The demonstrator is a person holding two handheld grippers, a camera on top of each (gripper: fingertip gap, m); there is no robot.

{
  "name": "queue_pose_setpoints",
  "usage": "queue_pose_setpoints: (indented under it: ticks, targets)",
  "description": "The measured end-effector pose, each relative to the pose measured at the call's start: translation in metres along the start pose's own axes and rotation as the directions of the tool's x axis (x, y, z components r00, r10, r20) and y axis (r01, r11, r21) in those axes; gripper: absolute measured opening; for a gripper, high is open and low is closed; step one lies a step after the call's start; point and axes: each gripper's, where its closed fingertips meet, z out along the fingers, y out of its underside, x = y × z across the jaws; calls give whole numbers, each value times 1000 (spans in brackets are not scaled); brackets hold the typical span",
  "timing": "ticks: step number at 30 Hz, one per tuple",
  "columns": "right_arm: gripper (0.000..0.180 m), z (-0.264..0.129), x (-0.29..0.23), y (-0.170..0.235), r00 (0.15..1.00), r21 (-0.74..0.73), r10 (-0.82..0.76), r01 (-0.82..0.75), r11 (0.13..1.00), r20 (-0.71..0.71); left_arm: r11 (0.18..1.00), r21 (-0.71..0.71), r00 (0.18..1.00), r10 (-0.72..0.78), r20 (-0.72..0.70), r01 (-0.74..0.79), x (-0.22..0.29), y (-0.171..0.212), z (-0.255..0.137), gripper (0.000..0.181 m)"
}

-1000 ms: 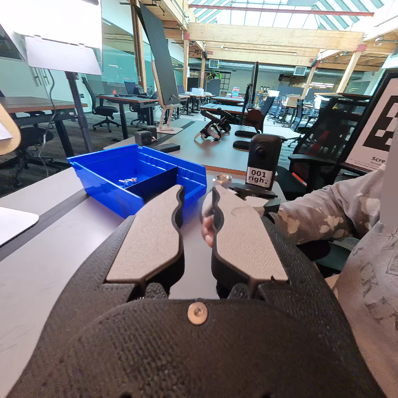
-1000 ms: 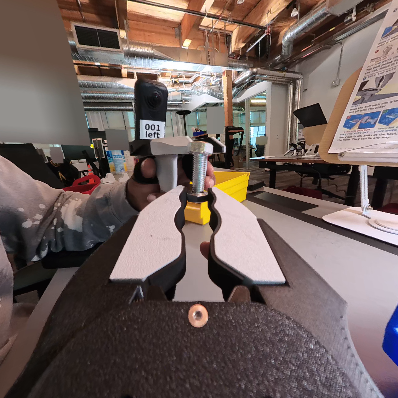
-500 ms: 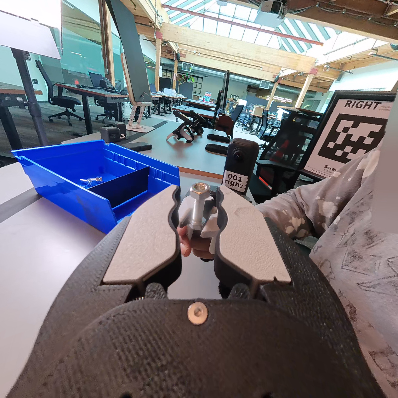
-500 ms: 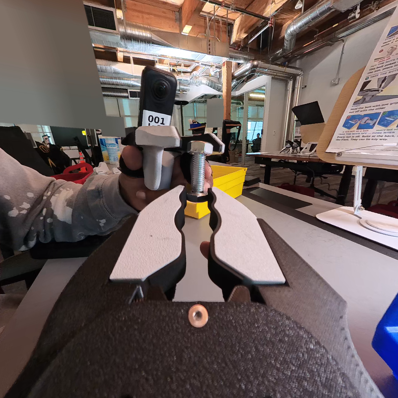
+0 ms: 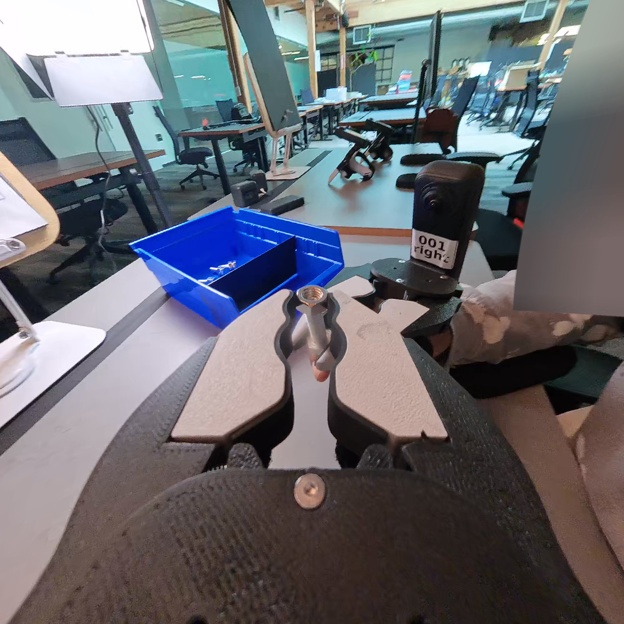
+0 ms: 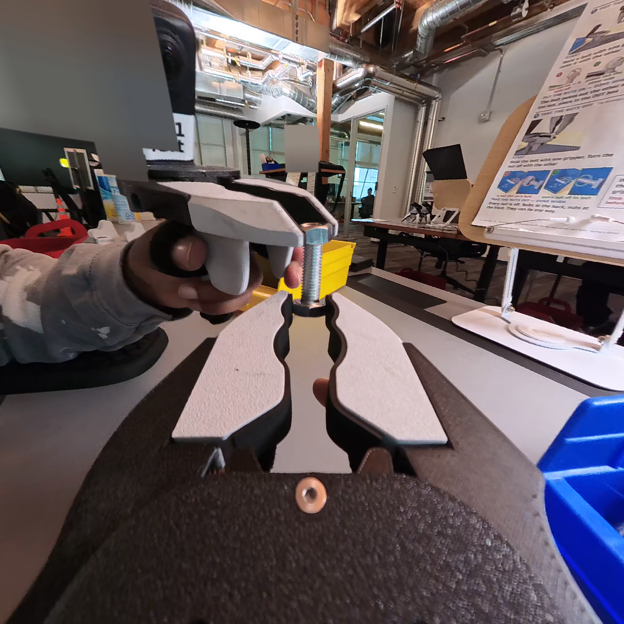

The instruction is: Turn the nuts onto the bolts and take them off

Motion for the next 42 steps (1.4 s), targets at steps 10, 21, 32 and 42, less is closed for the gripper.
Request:
queue_pose_setpoints:
  ticks: [10, 21, 32, 42]
  targets:
    - [18, -4, -17, -10, 986, 59, 70, -79, 995, 149, 993, 37, 974, -100, -204, 110, 15, -8, -8, 18]
    - [18, -15, -69, -9, 811, -60, 227, -232, 971, 540, 997, -69, 860, -61, -507, 30, 52, -2, -32, 18]
    - [18, -31, -106, 9, 640, -233, 285, -166, 958, 714, 985, -172, 694, -126, -709, 3, 84, 18, -50, 18]
    - [18, -32, -106, 24, 644, -307, 302, -108, 946, 703, 972, -220, 713, -99, -695, -80, 83, 33, -48, 18]
